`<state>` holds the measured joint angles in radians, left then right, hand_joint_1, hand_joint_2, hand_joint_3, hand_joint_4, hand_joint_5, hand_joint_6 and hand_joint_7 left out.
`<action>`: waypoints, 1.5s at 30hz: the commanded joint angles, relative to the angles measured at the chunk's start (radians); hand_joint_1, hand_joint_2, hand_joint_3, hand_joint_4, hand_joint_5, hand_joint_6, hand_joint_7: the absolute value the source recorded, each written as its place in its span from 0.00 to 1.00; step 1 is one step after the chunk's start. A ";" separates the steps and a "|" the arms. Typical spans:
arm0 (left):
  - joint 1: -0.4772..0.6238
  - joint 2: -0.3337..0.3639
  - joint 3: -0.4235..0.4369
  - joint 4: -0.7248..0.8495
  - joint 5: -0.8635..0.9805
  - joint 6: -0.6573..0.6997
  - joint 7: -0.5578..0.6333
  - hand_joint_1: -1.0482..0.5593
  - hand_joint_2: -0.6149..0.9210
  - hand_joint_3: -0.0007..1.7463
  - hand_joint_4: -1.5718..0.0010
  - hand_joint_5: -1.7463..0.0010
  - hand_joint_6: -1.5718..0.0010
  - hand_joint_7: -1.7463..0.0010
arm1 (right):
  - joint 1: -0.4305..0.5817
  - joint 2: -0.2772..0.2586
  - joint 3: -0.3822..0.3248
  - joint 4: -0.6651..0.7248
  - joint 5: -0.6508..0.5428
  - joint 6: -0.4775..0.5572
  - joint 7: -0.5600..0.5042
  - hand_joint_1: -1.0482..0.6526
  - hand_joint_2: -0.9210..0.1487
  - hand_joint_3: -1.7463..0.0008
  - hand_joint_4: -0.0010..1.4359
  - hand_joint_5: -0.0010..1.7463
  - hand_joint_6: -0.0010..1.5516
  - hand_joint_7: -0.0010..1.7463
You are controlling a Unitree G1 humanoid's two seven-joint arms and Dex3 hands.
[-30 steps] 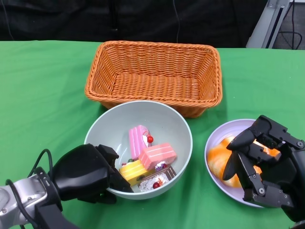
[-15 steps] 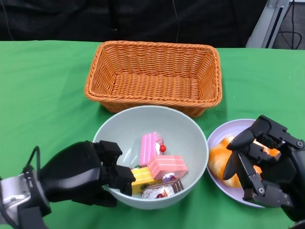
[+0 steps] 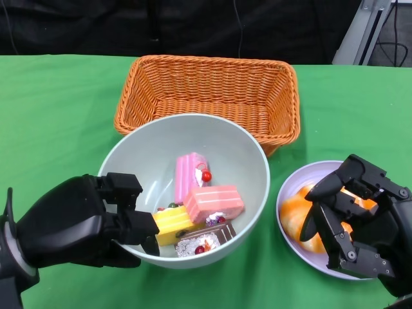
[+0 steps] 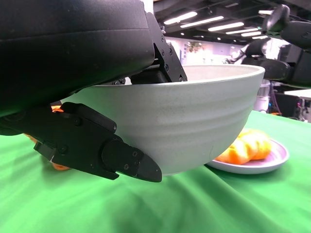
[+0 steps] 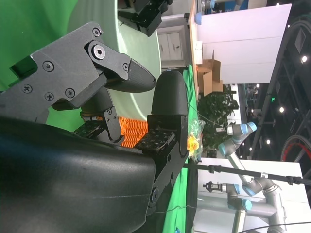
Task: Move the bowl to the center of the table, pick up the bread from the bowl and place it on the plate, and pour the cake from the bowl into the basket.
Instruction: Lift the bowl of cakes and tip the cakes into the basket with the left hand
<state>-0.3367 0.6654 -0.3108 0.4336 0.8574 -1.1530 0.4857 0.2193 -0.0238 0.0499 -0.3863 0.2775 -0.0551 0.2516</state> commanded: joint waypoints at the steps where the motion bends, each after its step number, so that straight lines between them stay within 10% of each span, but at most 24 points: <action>1: -0.013 0.002 0.030 0.017 -0.056 -0.010 -0.020 0.52 1.00 0.12 0.51 0.11 0.41 0.49 | -0.002 -0.001 -0.007 0.013 0.008 -0.018 0.004 0.54 0.35 0.42 0.50 0.92 0.43 0.75; 6: -0.070 -0.038 0.046 0.063 -0.084 0.008 -0.042 0.52 0.95 0.25 0.51 0.10 0.46 0.41 | -0.002 -0.004 -0.004 0.030 -0.002 -0.044 0.015 0.54 0.35 0.42 0.50 0.92 0.43 0.76; 15: -0.244 -0.123 0.041 0.174 -0.119 0.044 -0.086 0.50 1.00 0.19 0.59 0.00 0.60 0.22 | 0.010 -0.007 0.017 0.037 -0.033 -0.061 0.021 0.54 0.36 0.41 0.50 0.95 0.42 0.80; 32: -0.520 -0.300 0.021 0.419 -0.187 0.110 -0.170 0.52 0.96 0.26 0.52 0.09 0.50 0.38 | 0.018 -0.006 0.043 0.052 -0.068 -0.087 0.018 0.55 0.37 0.38 0.51 0.96 0.40 0.82; 45: -0.642 -0.468 0.056 0.567 -0.393 0.252 -0.352 0.53 0.96 0.32 0.55 0.06 0.54 0.32 | 0.019 0.000 0.059 0.078 -0.103 -0.119 0.004 0.57 0.39 0.35 0.52 0.95 0.40 0.83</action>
<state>-0.9304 0.2036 -0.2778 0.9893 0.5044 -0.9175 0.1405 0.2347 -0.0221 0.1110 -0.3153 0.1818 -0.1583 0.2599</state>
